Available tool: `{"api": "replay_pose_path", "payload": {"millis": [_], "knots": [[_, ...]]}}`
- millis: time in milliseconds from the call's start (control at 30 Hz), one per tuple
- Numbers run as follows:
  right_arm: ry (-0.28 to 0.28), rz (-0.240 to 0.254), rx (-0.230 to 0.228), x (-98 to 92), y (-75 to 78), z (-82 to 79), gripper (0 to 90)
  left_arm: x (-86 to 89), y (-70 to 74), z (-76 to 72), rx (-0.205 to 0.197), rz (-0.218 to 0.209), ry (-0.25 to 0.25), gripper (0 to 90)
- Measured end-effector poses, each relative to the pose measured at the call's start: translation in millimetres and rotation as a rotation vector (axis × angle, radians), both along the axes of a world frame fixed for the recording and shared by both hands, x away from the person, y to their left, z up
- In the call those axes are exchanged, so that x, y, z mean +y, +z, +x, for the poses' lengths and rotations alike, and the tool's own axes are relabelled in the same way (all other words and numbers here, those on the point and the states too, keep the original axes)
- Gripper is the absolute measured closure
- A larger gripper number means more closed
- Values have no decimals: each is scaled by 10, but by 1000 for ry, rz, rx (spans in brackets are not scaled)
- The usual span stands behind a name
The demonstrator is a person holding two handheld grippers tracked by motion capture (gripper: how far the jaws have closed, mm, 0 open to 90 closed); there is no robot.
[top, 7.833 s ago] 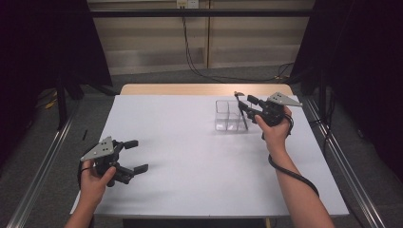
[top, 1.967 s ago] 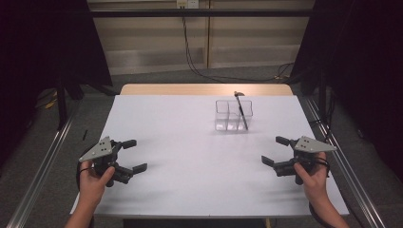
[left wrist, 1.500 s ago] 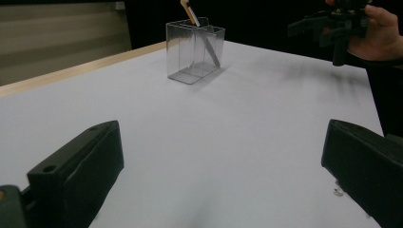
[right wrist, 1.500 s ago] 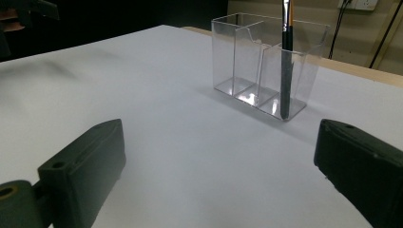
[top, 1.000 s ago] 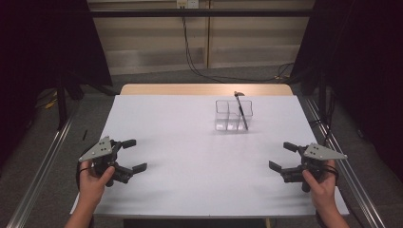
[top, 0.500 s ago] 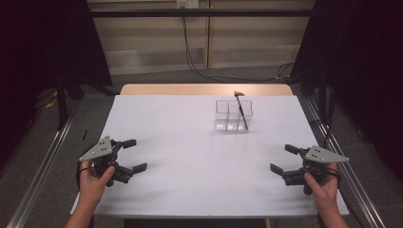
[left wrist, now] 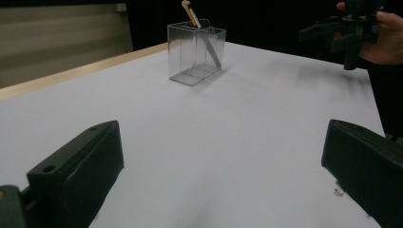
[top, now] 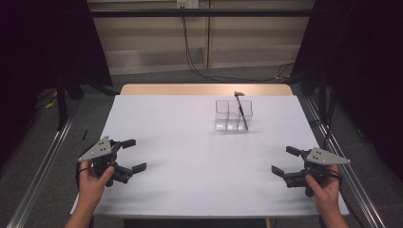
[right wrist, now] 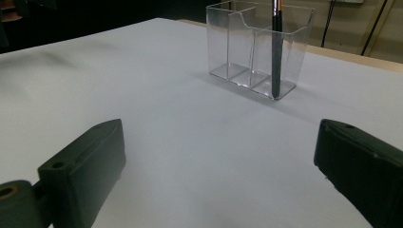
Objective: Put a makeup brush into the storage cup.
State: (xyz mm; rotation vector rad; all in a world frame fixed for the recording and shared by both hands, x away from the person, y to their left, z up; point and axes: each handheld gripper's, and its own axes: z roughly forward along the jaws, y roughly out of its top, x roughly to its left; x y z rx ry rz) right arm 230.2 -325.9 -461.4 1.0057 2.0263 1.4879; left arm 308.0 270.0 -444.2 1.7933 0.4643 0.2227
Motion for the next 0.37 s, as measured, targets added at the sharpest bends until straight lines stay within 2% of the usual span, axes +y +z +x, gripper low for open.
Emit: {"api": "replay_pose_path", "payload": {"millis": [367], "knots": [[2, -6, 0, 5, 1, -3, 30, -3, -7, 2, 3, -2, 0, 0]]}}
